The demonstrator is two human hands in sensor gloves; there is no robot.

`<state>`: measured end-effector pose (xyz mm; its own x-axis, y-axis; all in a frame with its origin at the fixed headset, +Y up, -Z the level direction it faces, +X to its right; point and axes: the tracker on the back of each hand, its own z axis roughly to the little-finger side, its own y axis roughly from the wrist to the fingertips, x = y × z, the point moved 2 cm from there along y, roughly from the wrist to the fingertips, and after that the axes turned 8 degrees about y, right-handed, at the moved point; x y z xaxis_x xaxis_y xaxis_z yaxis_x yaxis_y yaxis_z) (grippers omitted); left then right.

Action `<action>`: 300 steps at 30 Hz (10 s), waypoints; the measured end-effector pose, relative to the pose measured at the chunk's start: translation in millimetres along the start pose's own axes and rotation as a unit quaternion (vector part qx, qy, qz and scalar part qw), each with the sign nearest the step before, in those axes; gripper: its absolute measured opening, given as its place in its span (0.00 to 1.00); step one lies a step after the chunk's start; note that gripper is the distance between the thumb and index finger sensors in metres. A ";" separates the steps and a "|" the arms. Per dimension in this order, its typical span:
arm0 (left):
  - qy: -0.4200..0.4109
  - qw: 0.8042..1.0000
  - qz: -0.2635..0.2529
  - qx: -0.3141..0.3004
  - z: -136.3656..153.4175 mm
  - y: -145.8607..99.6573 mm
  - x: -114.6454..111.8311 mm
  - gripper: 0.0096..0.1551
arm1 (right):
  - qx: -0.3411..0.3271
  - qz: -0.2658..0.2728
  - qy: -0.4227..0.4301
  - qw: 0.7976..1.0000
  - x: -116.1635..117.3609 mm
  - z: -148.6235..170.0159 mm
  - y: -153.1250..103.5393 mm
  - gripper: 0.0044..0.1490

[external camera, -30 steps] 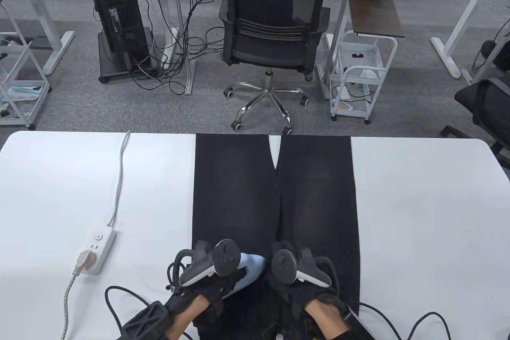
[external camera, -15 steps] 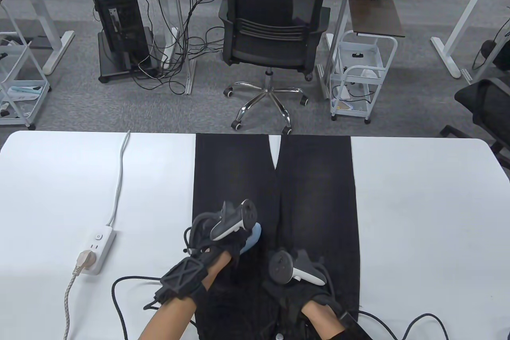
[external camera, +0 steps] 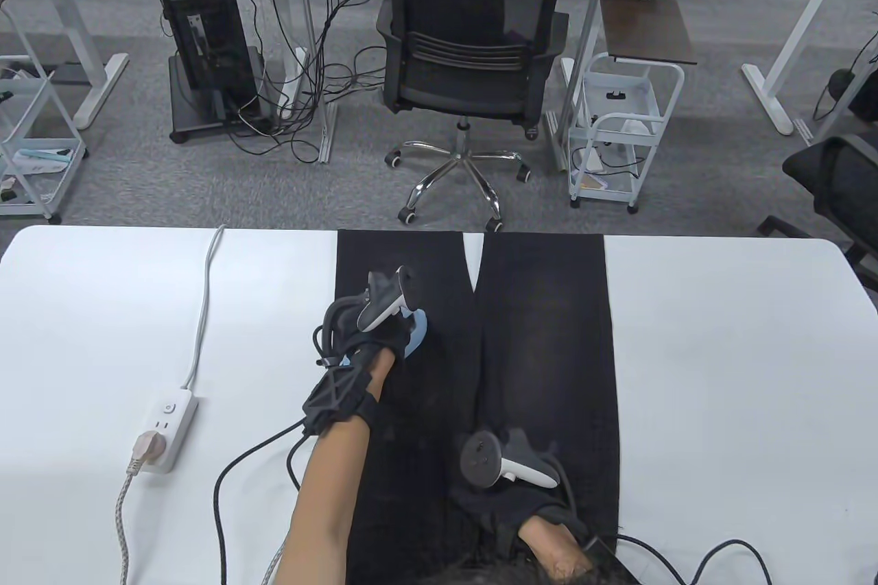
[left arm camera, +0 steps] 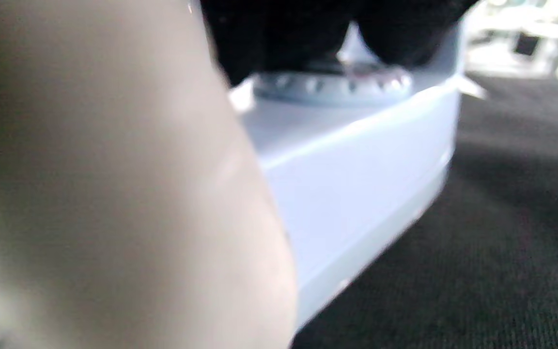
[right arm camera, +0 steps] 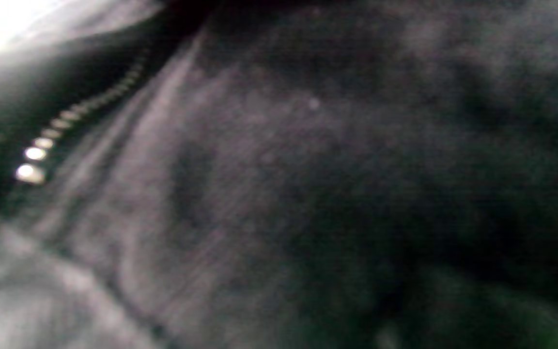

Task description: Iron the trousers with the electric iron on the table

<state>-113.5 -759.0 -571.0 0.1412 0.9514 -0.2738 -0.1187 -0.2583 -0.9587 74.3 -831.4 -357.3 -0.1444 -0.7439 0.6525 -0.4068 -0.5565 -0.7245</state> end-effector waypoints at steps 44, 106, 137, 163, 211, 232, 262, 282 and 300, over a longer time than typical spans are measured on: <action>0.042 0.999 0.000 -0.005 -16.8 -35.4 -6.4 0.21 | -0.001 -0.006 0.001 1.000 -4.8 6.6 0.1 0.51; 0.044 0.999 -0.012 0.018 -14.0 -21.5 -2.2 0.20 | 0.006 0.003 0.006 1.000 -2.8 7.1 0.2 0.52; -0.048 0.977 0.098 -0.182 -3.4 -179.3 -51.9 0.23 | 0.005 -0.016 0.016 1.000 -3.6 11.7 -0.8 0.51; -0.028 0.999 0.038 -0.018 -2.9 -5.6 -2.6 0.21 | 0.012 -0.019 -0.002 1.000 -0.3 5.2 0.2 0.53; 0.031 0.962 -0.036 -0.268 -103.1 -245.3 29.6 0.21 | 0.086 0.187 0.023 0.978 -61.7 107.1 -111.4 0.41; 0.067 0.962 -0.006 -0.264 -223.4 -177.4 -11.5 0.21 | 0.174 0.057 0.040 0.982 -17.6 158.1 -75.5 0.42; 0.006 0.985 0.059 -0.163 -215.5 -129.2 0.3 0.19 | 0.185 0.072 0.065 0.978 -21.6 165.2 -75.1 0.43; 0.027 0.978 0.020 -0.208 -202.3 -222.3 -26.2 0.20 | 0.176 0.059 0.077 0.980 -17.5 167.7 -76.9 0.42; 0.007 0.994 0.023 -0.106 -200.8 -119.7 0.8 0.20 | 0.169 0.059 0.063 0.982 -14.3 162.7 -77.7 0.43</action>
<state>98.2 -761.0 -471.8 0.1534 0.9355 -0.3182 0.0835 -0.3332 -0.9392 254.7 -837.7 -346.5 -0.2924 -0.7702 0.5669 -0.0609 -0.5766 -0.8147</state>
